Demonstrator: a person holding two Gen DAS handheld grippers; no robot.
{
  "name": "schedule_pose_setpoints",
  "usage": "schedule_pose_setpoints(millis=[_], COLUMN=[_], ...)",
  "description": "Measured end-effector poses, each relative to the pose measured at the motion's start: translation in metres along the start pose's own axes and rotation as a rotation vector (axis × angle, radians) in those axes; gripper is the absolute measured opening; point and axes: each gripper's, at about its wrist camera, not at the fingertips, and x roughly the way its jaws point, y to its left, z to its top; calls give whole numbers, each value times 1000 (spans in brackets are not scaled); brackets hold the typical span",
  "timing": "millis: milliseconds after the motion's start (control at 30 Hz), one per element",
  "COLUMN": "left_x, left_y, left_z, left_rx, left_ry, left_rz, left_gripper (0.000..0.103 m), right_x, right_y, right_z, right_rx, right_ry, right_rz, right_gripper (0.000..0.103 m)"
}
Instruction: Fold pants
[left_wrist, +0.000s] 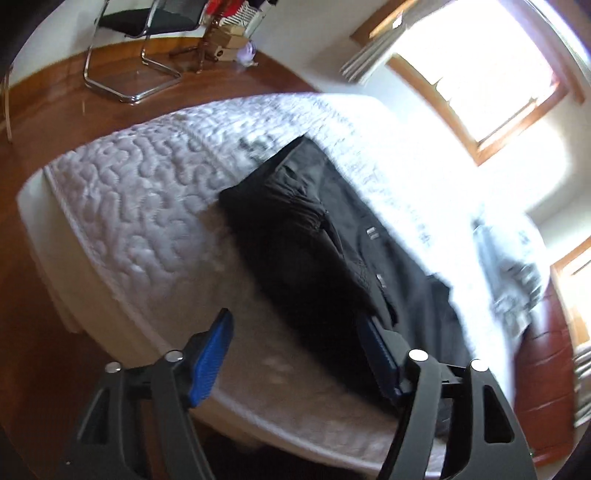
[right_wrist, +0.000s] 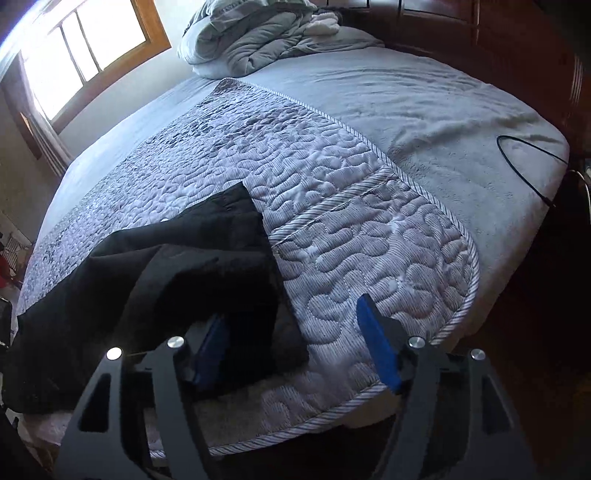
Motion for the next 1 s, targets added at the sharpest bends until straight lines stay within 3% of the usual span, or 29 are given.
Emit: schedule_pose_setpoints(millis=[67, 167, 333, 433, 567, 667, 800, 1000], left_x=[5, 2, -30, -40, -3, 35, 78, 96], left_y=[-3, 5, -4, -32, -75, -90, -100, -116], left_z=[-1, -6, -21, -26, -22, -24, -36, -54], left_rx=[-60, -180, -183, -58, 149, 195, 281, 463], left_ry=[-9, -6, -127, -154, -67, 28, 127, 162], left_rz=[-40, -158, -79, -32, 31, 28, 156, 244], left_gripper=[79, 78, 78, 81, 87, 87, 87, 95], right_x=[-2, -6, -24, -37, -48, -59, -63, -30], right_y=[1, 0, -5, -7, -8, -1, 11, 15], right_z=[0, 0, -2, 0, 3, 3, -5, -23], right_rx=[5, 13, 70, 125, 251, 301, 341, 518], right_ry=[-1, 7, -8, -24, -19, -11, 54, 197], right_rz=[1, -12, 19, 69, 232, 333, 396, 467], right_gripper=[68, 68, 71, 71, 71, 71, 72, 76])
